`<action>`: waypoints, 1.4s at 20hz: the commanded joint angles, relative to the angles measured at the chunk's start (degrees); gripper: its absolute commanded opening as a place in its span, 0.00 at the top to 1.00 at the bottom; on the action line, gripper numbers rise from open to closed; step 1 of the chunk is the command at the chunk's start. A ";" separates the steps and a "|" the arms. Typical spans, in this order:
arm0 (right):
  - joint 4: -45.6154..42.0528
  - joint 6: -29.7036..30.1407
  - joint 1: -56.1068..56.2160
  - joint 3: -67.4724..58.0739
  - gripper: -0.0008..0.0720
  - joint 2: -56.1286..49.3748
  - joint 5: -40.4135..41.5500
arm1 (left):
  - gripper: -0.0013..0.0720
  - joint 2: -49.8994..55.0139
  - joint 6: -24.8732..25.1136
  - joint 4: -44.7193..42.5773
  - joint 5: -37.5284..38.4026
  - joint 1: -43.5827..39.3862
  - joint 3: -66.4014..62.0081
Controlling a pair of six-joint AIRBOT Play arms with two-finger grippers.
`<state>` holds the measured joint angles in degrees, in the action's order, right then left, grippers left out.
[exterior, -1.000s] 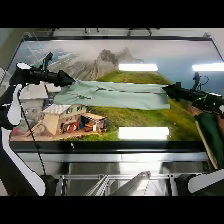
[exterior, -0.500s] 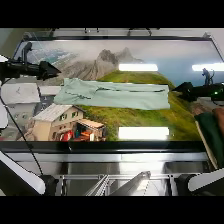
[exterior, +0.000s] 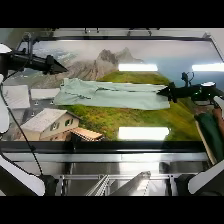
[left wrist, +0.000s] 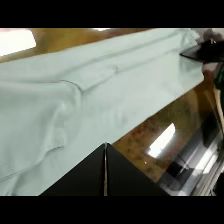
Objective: Fold the shirts.
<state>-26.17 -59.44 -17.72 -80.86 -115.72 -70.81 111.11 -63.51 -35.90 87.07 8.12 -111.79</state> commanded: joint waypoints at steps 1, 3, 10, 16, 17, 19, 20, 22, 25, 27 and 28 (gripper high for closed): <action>5.53 1.73 1.11 -0.92 0.96 -0.94 -1.97 | 0.98 -0.50 -0.83 -1.90 -0.74 -9.33 0.15; 5.70 1.75 0.52 -2.86 0.96 -0.94 -6.47 | 0.98 0.59 -3.21 -8.24 -3.85 -15.78 0.17; 5.90 -0.59 -0.26 -6.91 0.96 2.47 -15.19 | 0.95 12.55 -12.79 -22.97 -24.02 -30.58 -3.08; 5.97 -0.61 0.28 -6.93 0.96 9.81 -15.23 | 0.96 18.47 -16.28 -18.27 -22.86 -31.08 -4.70; 5.99 -0.63 0.66 -7.08 0.96 11.04 -15.23 | 0.96 18.53 -16.24 -16.81 -23.39 -31.10 -4.39; 6.16 -2.16 1.46 -7.39 0.96 13.44 -15.19 | 0.96 19.32 -15.96 -12.68 -23.26 -31.76 -5.92; 6.99 -3.21 2.21 -7.39 0.96 14.60 -15.21 | 0.96 18.99 -15.58 -9.90 -22.38 -31.78 -6.64; 10.29 -4.04 4.35 -7.41 0.96 16.79 -15.06 | 0.96 16.00 -11.47 -1.31 -19.52 -30.69 -7.37; 14.40 -4.00 11.50 -7.56 0.96 19.87 -8.70 | 0.96 6.16 -6.56 8.39 -14.53 -24.39 -5.14; 14.12 -2.45 19.89 -8.39 0.96 20.04 0.17 | 0.96 -0.57 -5.73 13.73 -8.28 -17.57 -5.14; 13.55 -1.11 24.59 -8.57 0.96 19.67 5.95 | 0.96 -3.54 -5.33 16.06 -6.19 -14.05 -5.16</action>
<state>-13.61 -62.63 -2.61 -88.82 -96.88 -76.97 115.48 -71.68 -29.89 73.56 -13.37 -117.19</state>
